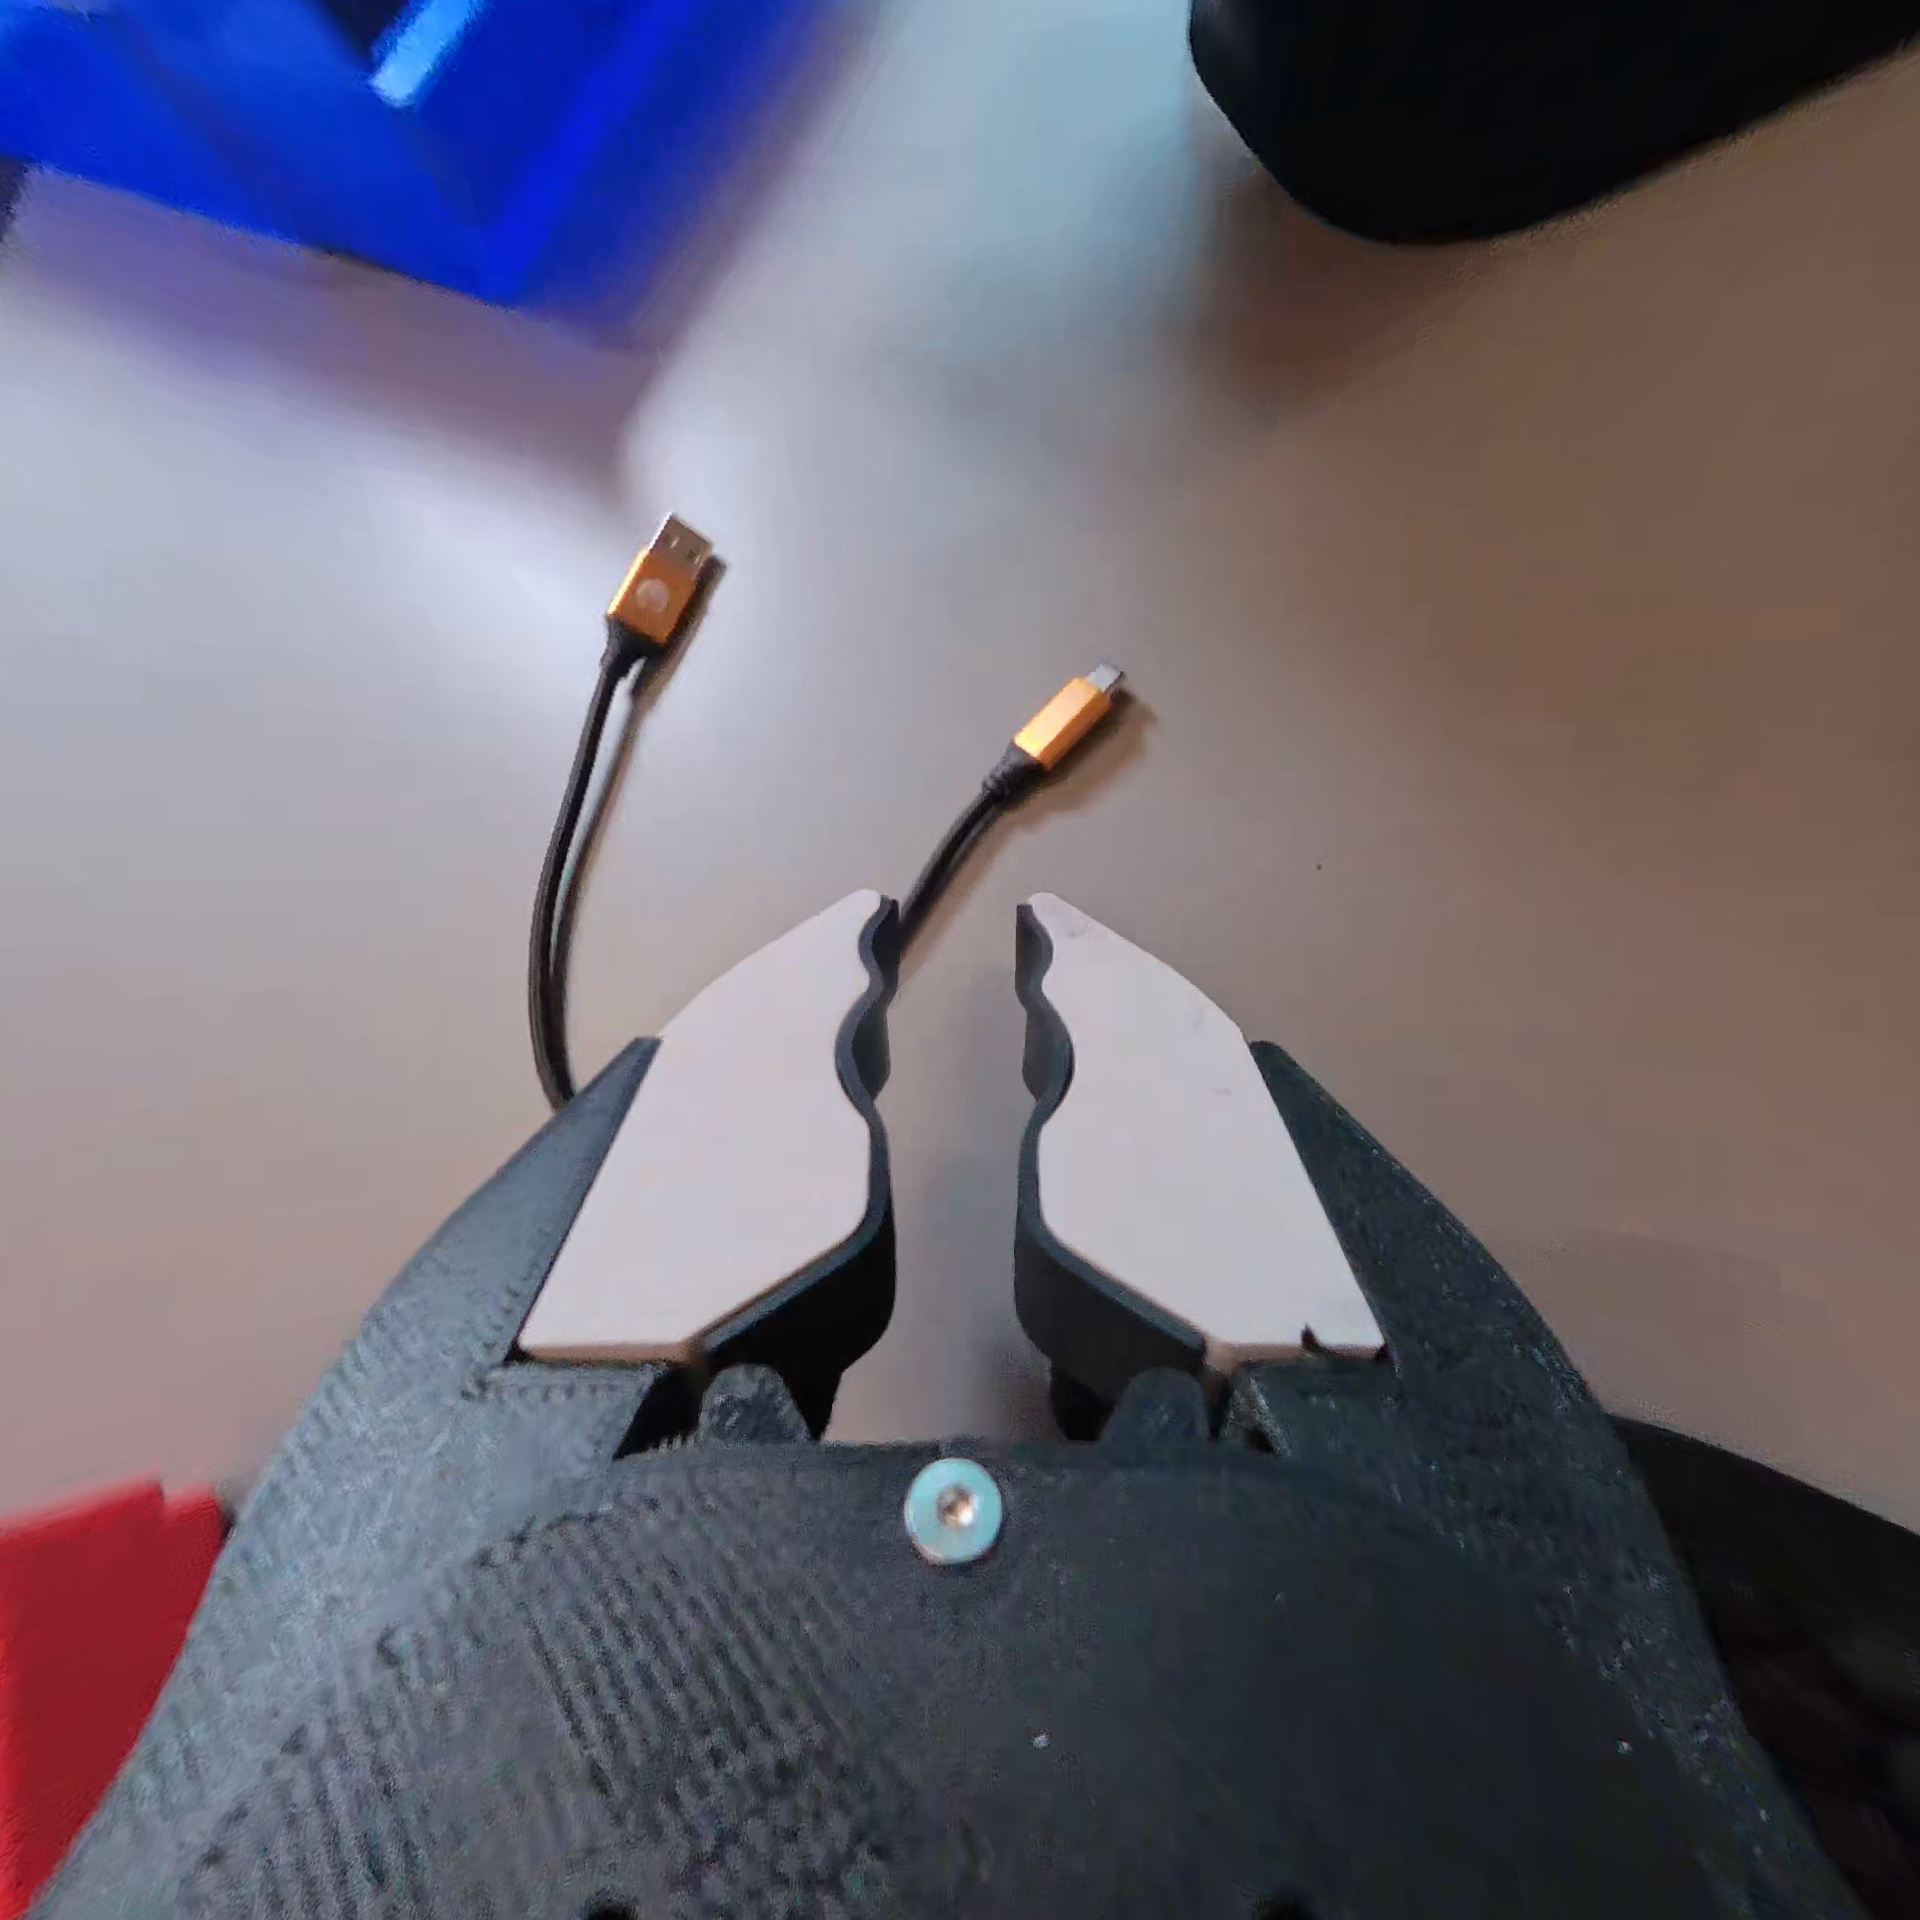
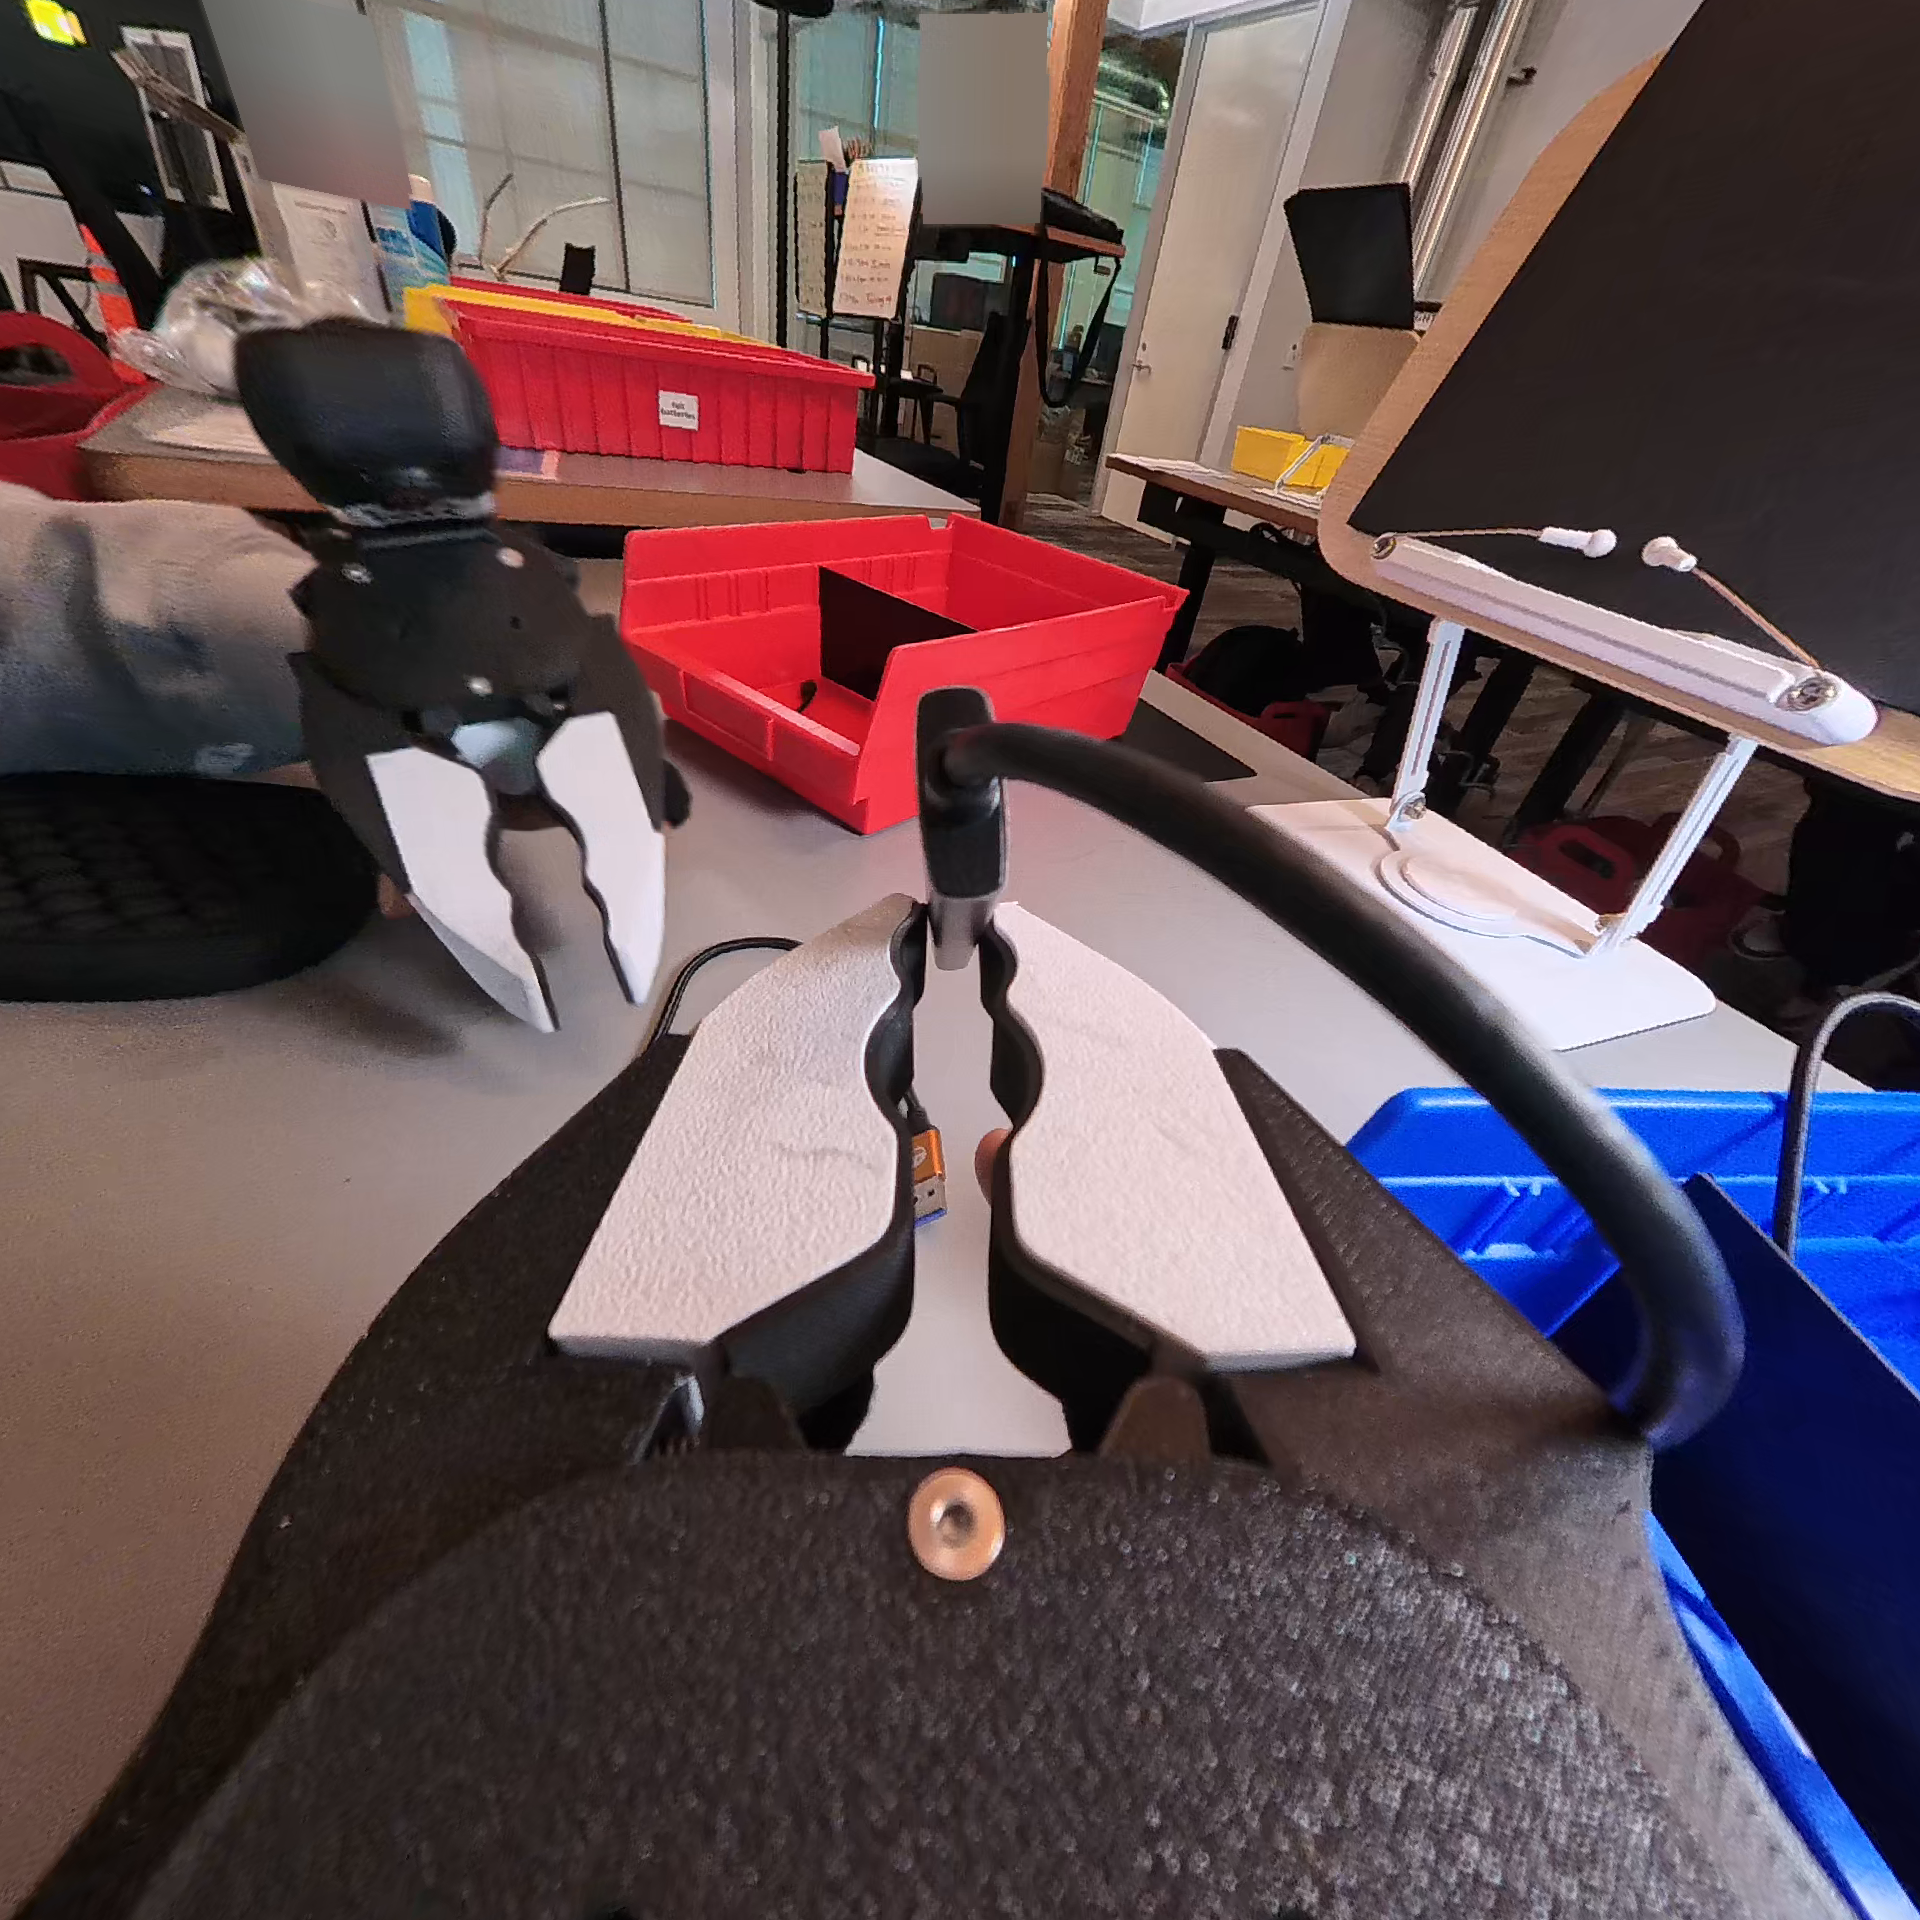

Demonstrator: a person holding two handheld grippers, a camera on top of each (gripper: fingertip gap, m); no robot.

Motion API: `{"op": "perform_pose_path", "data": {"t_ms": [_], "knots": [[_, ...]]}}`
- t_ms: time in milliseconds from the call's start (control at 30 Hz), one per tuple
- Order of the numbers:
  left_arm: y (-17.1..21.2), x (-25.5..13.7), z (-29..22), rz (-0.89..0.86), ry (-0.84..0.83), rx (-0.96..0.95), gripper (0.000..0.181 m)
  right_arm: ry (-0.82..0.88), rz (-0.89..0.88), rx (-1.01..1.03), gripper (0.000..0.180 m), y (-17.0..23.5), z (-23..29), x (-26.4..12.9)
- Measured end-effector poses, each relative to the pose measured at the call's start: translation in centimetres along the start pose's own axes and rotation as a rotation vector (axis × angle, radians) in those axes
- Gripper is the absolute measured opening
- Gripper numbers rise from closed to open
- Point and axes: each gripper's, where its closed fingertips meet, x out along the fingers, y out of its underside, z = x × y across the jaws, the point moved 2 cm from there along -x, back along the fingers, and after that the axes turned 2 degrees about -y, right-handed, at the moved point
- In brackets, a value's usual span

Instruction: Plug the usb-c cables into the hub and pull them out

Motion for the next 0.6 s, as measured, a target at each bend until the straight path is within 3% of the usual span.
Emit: {"op": "perform_pose_path", "data": {"t_ms": [133, 333, 600], "knots": [[-0.8, 2.3, 0.2, 0.101, 0.204, 0.057, 0.022, -0.010, 0.009, 0.003, 0.009, 0.4, 0.0, 0.0], [-0.8, 4.2, -0.7, 0.197, 0.371, 0.139, 0.022, -0.015, 0.021, -0.008, 0.009, 0.7, 0.0, -0.1], [-0.8, 4.4, 0.1, 0.133, 0.232, -0.005, 0.008, -0.022, 0.070, -0.062, 0.009, 1.7, 0.3, 0.0]]}}
